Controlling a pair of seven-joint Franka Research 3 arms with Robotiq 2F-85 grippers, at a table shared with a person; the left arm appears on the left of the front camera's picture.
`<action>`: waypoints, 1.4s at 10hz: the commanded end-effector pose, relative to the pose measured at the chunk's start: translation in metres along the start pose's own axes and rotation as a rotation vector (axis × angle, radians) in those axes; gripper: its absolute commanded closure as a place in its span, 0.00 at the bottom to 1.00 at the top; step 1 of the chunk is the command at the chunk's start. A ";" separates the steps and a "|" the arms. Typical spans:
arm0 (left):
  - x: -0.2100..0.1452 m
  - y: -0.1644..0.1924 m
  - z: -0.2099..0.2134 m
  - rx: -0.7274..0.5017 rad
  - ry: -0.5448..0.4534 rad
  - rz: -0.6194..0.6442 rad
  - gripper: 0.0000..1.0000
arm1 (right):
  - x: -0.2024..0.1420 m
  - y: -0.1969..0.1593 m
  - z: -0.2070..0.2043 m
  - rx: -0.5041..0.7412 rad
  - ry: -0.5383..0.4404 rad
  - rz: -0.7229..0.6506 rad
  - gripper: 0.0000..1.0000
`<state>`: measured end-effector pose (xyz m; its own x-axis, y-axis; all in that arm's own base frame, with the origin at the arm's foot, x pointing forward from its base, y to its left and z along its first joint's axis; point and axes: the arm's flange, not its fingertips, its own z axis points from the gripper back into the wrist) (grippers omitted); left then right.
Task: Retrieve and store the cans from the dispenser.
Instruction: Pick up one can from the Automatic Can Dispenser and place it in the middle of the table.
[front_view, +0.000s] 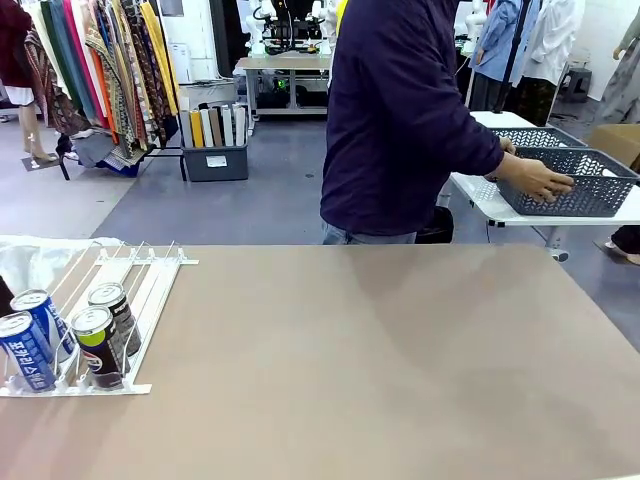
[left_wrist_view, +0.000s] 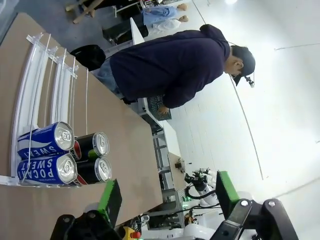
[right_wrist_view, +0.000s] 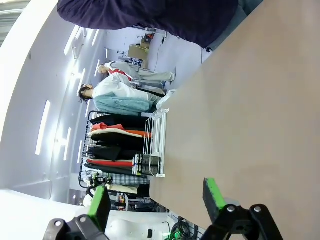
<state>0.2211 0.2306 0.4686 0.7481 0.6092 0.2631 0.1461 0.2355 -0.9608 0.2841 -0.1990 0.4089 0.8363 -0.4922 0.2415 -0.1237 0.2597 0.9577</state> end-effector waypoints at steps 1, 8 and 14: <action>0.001 -0.004 0.002 -0.020 -0.009 -0.005 0.00 | -0.001 0.006 0.004 0.006 0.006 -0.002 0.00; -0.035 -0.074 -0.212 0.990 0.553 -0.336 0.00 | -0.001 0.006 0.004 0.006 0.006 -0.002 0.00; -0.070 -0.066 -0.269 1.110 0.606 -0.424 0.00 | -0.001 0.006 0.004 0.006 0.006 -0.002 0.00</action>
<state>0.3400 -0.0382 0.4844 0.9881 -0.0770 0.1329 0.0967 0.9840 -0.1494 0.2828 -0.1990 0.4102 0.8372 -0.4904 0.2420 -0.1253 0.2588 0.9578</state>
